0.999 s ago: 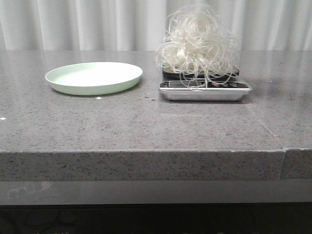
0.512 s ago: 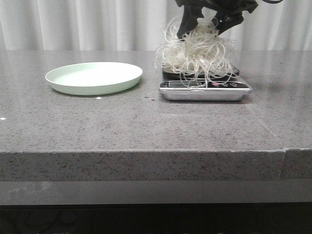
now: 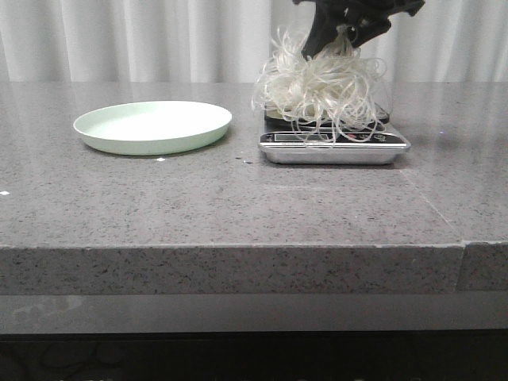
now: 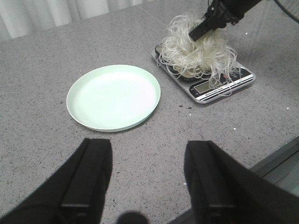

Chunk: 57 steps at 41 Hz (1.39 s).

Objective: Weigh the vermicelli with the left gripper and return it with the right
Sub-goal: 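Lift the vermicelli with the right gripper and carry it over the plate, then lower the vermicelli onto the green plate and open the right gripper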

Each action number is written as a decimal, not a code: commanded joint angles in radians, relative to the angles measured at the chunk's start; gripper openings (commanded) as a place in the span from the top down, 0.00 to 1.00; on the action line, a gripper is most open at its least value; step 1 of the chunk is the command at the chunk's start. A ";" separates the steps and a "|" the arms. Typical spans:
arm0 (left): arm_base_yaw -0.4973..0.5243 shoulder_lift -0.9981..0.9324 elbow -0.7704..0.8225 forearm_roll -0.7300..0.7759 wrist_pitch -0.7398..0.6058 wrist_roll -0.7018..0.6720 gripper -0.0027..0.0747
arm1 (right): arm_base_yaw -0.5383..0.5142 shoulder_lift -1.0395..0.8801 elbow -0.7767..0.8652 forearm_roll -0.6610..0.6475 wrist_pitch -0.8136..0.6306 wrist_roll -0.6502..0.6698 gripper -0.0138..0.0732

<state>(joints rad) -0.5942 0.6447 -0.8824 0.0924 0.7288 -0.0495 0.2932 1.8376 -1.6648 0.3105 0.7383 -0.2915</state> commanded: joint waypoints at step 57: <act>-0.006 0.008 -0.026 -0.016 -0.075 -0.008 0.42 | 0.310 0.251 -0.568 -0.006 -0.196 -0.005 0.64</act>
<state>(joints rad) -0.5942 0.6447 -0.8824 0.0826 0.7288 -0.0495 0.6056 2.1515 -2.1878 0.2974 0.6339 -0.2915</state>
